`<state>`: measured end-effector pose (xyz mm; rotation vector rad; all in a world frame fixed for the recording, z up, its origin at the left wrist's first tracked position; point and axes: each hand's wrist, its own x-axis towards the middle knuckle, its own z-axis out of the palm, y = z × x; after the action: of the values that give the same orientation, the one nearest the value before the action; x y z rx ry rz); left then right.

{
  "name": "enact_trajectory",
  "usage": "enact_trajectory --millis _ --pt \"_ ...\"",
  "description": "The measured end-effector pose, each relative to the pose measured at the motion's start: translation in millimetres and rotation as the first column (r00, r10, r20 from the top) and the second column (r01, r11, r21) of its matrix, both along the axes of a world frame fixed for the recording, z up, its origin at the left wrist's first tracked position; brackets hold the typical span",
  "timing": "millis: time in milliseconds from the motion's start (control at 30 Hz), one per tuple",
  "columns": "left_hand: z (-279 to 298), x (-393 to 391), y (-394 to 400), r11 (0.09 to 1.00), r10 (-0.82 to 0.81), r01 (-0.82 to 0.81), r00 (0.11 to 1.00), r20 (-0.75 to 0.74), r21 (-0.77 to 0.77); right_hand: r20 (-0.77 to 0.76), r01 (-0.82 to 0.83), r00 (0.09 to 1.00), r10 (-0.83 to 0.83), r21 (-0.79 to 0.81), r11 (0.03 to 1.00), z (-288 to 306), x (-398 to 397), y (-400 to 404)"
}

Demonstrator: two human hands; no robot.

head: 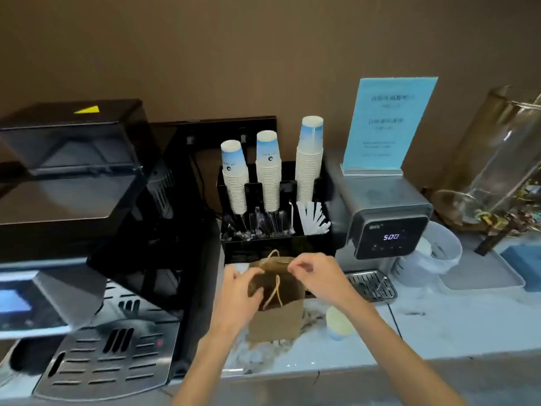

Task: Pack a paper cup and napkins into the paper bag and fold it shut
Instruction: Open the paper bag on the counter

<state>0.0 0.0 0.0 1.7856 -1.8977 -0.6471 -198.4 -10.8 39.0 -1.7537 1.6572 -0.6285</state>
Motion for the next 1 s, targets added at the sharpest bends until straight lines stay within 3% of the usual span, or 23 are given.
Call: enact_trajectory --millis 133,200,300,467,633,800,900,1000 --pt "-11 2 -16 0.986 -0.066 0.046 0.99 0.128 0.158 -0.116 -0.032 0.992 0.039 0.057 0.998 -13 24 -12" --pt "-13 0 -21 0.982 -0.076 0.056 0.991 0.108 0.178 -0.2 -0.109 0.971 0.13 0.11 0.988 -15 35 -19" --pt "-13 -1 -23 0.975 -0.074 0.047 0.99 0.118 0.219 -0.341 -0.178 0.899 0.276 0.292 0.94 -17 50 -30" --pt "-13 2 -20 0.968 -0.073 0.008 0.966 0.249 0.252 -0.432 -0.114 0.811 0.393 0.544 0.831 -28 55 -41" --pt "-9 4 -19 0.954 -0.046 -0.015 0.98 0.194 0.299 -0.454 -0.105 0.731 0.509 0.662 0.742 -39 55 -46" --pt "-8 3 -13 0.914 -0.043 0.019 0.998 0.049 0.406 -0.404 -0.205 0.65 0.644 0.722 0.66 -45 52 -52" --pt "-7 0 -10 0.905 -0.055 0.035 0.998 0.034 0.423 -0.367 -0.235 0.719 0.59 0.672 0.703 -37 49 -52" --pt "-5 -6 -8 0.904 -0.064 0.063 0.998 -0.012 0.422 -0.269 -0.329 0.816 0.511 0.51 0.795 -17 38 -45"
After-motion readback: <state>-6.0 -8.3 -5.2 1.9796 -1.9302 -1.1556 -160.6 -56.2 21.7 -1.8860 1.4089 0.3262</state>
